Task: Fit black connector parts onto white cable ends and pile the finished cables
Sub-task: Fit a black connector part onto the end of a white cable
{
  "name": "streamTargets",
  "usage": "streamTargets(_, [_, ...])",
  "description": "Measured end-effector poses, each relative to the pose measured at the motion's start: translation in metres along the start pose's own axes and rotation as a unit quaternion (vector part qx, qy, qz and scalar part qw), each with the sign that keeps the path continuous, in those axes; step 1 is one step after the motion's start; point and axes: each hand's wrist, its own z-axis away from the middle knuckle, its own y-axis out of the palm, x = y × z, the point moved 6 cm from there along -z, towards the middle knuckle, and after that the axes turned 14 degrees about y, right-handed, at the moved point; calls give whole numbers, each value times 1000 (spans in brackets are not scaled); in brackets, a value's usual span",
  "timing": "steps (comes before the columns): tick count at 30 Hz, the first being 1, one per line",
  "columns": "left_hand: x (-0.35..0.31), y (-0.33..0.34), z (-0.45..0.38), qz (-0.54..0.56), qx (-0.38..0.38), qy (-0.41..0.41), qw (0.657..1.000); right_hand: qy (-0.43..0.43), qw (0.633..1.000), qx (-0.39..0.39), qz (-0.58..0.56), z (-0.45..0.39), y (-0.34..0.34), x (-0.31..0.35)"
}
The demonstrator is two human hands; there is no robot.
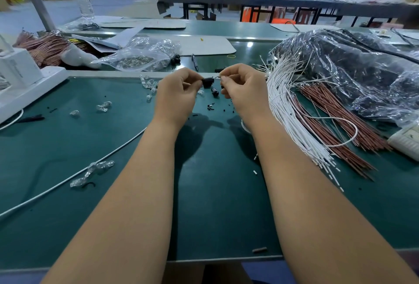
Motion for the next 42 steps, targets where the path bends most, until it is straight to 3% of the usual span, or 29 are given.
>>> streamTargets(10, [-9,6,0,17,15,4,1000,-1,999,-9,33,0,4,1])
streamTargets(18, [-3,8,4,99,13,-74,992,0,999,-11,48,-1,5,1])
streamTargets(25, [0,4,4,137,-9,-87,987,36,998,45,-24,0,9,-3])
streamTargets(34, [6,7,5,196,-12,-120,973,37,997,62,-17,-2,11,-7])
streamTargets(38, [8,9,5,166,-19,-129,978,10,994,-4,111,-5,-6,-2])
streamTargets(42, [2,17,8,108,40,-104,988,10,957,-166,237,-12,-47,7])
